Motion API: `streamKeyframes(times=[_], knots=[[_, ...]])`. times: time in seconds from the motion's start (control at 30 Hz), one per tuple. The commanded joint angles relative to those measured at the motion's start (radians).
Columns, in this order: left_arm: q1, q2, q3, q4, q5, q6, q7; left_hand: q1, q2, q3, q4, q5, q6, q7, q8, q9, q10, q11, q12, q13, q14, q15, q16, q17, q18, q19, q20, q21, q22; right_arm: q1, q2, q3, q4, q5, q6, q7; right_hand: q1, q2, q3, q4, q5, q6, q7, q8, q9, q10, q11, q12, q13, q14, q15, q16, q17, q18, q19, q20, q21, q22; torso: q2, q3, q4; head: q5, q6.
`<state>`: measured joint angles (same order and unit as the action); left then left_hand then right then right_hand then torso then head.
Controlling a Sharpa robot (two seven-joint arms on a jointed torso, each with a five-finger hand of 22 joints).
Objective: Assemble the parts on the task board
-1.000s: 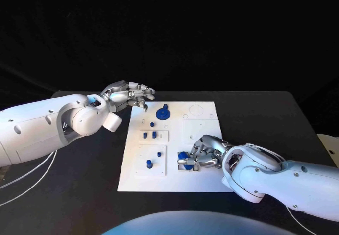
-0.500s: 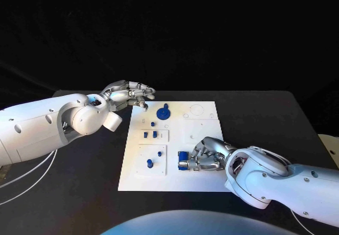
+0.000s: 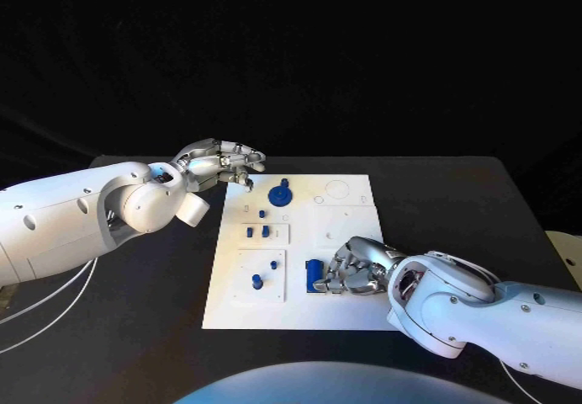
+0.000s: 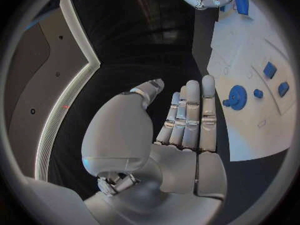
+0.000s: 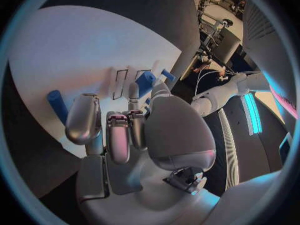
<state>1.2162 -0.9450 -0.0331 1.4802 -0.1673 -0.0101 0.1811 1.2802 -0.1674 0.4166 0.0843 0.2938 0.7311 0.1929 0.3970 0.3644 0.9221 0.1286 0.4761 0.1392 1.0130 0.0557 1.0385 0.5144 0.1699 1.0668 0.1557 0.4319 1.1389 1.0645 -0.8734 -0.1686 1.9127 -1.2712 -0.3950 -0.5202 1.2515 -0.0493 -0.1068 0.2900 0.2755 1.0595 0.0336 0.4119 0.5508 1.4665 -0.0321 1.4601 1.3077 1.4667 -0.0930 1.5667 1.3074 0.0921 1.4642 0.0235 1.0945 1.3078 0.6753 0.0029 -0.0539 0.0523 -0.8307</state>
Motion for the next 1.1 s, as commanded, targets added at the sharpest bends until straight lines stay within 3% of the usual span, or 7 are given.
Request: streamKeyframes(times=[0.03, 0.47, 0.73, 0.93, 1.1], knots=[[0.001, 0.001, 0.001, 0.002, 0.007, 0.016, 0.002, -0.006, 0.0, -0.001, 0.008, -0.002, -0.004, 0.001, 0.006, 0.001, -0.004, 0.0, 0.007, -0.001, -0.006, 0.002, 0.003, -0.001, 0.011, 0.0, 0.005, -0.007, -0.001, -0.001, 0.005, 0.0, -0.011, -0.026, 0.031, 0.004, 0.025, 0.006, 0.01, -0.001, 0.003, 0.012, -0.001, -0.006, -0.002, 0.053, -0.005, 0.008, 0.175, 0.104, -0.001, 0.004, 0.263, -0.011, 0.004, -0.006, 0.008, 0.155, 0.0, -0.0002, 0.0006, 0.001, -0.002], [0.001, 0.0, 0.0, 0.002, 0.007, 0.017, 0.0, -0.006, 0.0, -0.001, 0.008, -0.002, -0.004, 0.001, 0.006, 0.001, -0.004, 0.0, 0.007, -0.001, -0.006, 0.002, 0.003, -0.001, 0.011, 0.0, 0.005, -0.007, -0.001, -0.001, 0.011, 0.0, -0.035, -0.044, 0.021, -0.01, 0.043, 0.013, 0.013, 0.002, 0.0, 0.021, -0.003, -0.009, -0.004, 0.056, -0.007, 0.012, 0.179, 0.104, -0.003, 0.004, 0.263, -0.012, 0.006, -0.008, 0.011, 0.156, 0.0, 0.0001, 0.0001, 0.003, -0.005], [0.001, -0.003, 0.0, 0.002, 0.007, 0.017, -0.002, -0.006, 0.0, -0.001, 0.008, -0.002, -0.004, 0.001, 0.006, 0.001, -0.004, 0.0, 0.007, -0.001, -0.006, 0.002, 0.003, -0.001, 0.011, 0.0, 0.005, -0.007, -0.001, -0.001, 0.007, 0.0, -0.027, -0.019, 0.04, 0.014, 0.034, -0.02, -0.013, 0.002, -0.027, 0.026, -0.001, -0.014, -0.005, 0.054, -0.005, 0.008, 0.176, 0.104, -0.001, 0.004, 0.263, -0.01, 0.002, -0.007, -0.003, 0.153, 0.0, 0.0012, -0.0008, 0.006, -0.006], [0.001, -0.004, 0.0, 0.001, 0.007, 0.017, -0.003, -0.005, 0.002, -0.002, 0.011, -0.001, -0.007, 0.001, 0.01, 0.001, -0.005, -0.001, 0.008, -0.001, -0.006, 0.002, 0.004, -0.002, 0.011, 0.0, 0.005, -0.008, -0.003, -0.001, 0.001, 0.0, -0.021, -0.014, 0.052, 0.027, 0.013, -0.062, -0.036, 0.004, -0.11, 0.032, 0.002, -0.016, -0.002, 0.053, -0.002, 0.005, 0.175, 0.104, 0.001, 0.004, 0.263, -0.009, 0.0, -0.005, -0.014, 0.151, 0.0, 0.0011, -0.0005, 0.007, -0.007], [0.001, -0.005, 0.0, 0.0, 0.007, 0.017, -0.003, -0.005, 0.002, -0.002, 0.011, 0.0, -0.007, 0.0, 0.011, 0.002, -0.005, -0.001, 0.008, -0.001, -0.006, 0.002, 0.004, -0.002, 0.011, 0.001, 0.005, -0.008, -0.003, 0.0, -0.016, 0.0, -0.011, -0.016, 0.042, 0.033, 0.01, -0.07, -0.04, 0.005, -0.124, 0.033, 0.002, -0.016, -0.001, 0.053, -0.002, 0.005, 0.175, 0.104, 0.001, 0.004, 0.263, -0.008, -0.001, -0.005, -0.017, 0.15, 0.0, 0.0011, -0.0007, 0.006, -0.008]])
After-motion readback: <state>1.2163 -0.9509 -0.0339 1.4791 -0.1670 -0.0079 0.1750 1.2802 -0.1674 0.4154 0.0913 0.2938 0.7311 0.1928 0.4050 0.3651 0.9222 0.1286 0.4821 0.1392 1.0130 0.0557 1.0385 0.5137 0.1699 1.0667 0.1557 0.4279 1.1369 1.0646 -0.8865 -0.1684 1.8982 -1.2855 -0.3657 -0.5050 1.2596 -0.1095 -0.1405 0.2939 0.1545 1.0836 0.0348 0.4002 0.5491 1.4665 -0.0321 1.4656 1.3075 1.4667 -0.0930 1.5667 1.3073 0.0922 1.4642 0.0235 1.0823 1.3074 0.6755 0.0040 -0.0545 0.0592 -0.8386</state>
